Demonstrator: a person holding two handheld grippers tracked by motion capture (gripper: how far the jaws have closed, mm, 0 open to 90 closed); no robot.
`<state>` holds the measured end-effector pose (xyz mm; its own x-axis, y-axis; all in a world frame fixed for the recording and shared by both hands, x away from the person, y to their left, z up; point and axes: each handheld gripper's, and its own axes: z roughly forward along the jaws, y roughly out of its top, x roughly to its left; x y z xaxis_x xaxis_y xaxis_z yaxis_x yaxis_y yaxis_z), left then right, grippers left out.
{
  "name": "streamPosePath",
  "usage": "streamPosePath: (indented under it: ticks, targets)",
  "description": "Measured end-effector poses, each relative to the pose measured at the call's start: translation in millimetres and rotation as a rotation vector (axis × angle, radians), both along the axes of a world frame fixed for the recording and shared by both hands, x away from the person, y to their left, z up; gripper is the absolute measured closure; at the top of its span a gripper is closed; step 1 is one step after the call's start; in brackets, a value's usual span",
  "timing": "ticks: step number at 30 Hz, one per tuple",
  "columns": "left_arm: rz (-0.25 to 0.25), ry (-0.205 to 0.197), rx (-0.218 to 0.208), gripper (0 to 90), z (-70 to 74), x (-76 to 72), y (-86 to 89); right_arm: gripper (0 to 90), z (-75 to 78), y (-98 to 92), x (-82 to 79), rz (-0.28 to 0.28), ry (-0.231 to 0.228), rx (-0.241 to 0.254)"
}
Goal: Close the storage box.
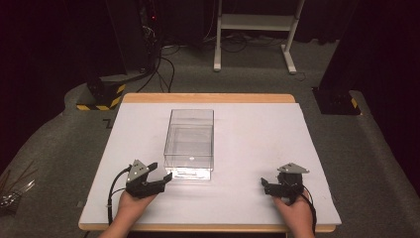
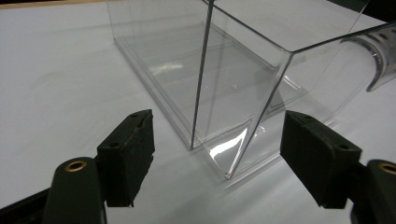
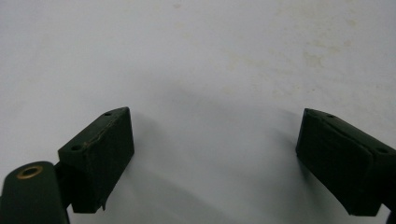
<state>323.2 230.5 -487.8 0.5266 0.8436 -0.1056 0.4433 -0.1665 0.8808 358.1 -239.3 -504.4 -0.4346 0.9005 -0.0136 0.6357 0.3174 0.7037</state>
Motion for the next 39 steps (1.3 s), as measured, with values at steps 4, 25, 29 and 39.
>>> streamPosePath:
  ticks: [4, 25, 29, 39]
  targets:
    - [-0.011, -0.004, 0.010, 24.8, -0.2, 1.6, -2.0, 11.2, -0.1, 0.1, -0.1, -0.001, 0.000, 0.001]
    - [0.031, 0.001, 0.000, 24.1, -4.3, 22.7, -4.3, 11.2, -0.1, 0.2, -0.3, -0.001, -0.001, 0.000]
    - [0.041, 0.006, 0.001, 24.9, -3.7, 27.5, -5.0, 11.2, -0.1, 0.3, -0.2, -0.002, -0.002, -0.002]
    - [0.082, -0.001, -0.003, 29.0, -4.3, 43.1, -7.8, 11.2, -0.1, 0.2, -0.3, -0.001, 0.000, 0.000]
